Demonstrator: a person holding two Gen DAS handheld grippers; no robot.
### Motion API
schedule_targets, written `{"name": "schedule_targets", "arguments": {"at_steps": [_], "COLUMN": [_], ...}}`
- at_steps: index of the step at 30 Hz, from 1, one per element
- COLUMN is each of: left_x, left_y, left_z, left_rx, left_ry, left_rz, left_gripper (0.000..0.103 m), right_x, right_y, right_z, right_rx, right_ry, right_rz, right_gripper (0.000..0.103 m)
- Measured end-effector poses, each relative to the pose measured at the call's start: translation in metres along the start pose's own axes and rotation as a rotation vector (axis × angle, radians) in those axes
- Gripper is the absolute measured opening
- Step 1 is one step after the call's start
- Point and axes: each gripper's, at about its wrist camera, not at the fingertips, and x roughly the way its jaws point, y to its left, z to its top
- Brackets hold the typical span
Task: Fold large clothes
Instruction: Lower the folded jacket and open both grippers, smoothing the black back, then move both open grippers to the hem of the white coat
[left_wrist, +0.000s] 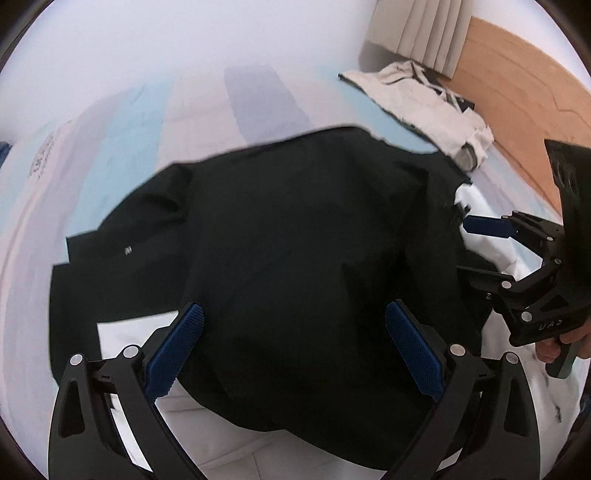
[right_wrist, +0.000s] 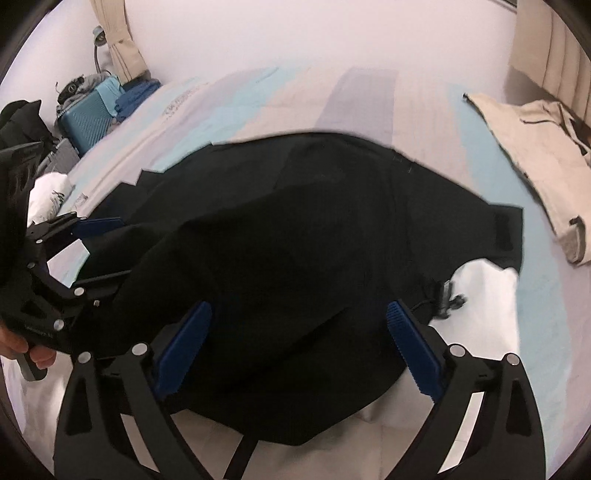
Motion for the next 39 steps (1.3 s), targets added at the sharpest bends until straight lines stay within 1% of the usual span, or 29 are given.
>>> {"name": "schedule_targets", "arguments": {"at_steps": [4,7,11,16,25,28,32,35,39], "left_x": [0.015,0.022,0.033,0.041,0.049,0.046,0.035,0.02,-0.004], "left_y": [0.0,0.007,0.013,0.014,0.014,0.016,0.012,0.009,0.01], "left_z": [-0.01,-0.014,-0.021,-0.027,-0.026,-0.028,-0.023,-0.025,-0.037], "left_rx": [0.025,0.013,0.012,0.019,0.022,0.024,0.006,-0.006,-0.056], "left_ry": [0.026,0.038,0.08,0.105,0.114,0.109,0.112,0.108,0.108], "left_rz": [0.016,0.024,0.051,0.066,0.052,0.057,0.092,0.127,0.156], "left_gripper": [0.097,0.097,0.098,0.098,0.098,0.098,0.097,0.097,0.097], "right_x": [0.019,0.026,0.036,0.041,0.047,0.044,0.027,0.01,-0.017], "right_y": [0.004,0.004,0.003,0.007,0.007,0.008,0.007,0.009,0.011], "right_z": [-0.008,-0.014,-0.023,-0.028,-0.031,-0.03,-0.03,-0.036,-0.049], "right_rx": [-0.009,-0.01,0.001,-0.021,-0.017,-0.017,-0.002,0.001,0.033], "right_ry": [0.046,0.068,0.111,0.122,0.127,0.125,0.093,0.072,0.05], "right_rz": [-0.007,-0.013,-0.025,-0.05,-0.057,-0.062,-0.073,-0.089,-0.1], "right_gripper": [0.092,0.092,0.093,0.094,0.095,0.095,0.095,0.095,0.095]}}
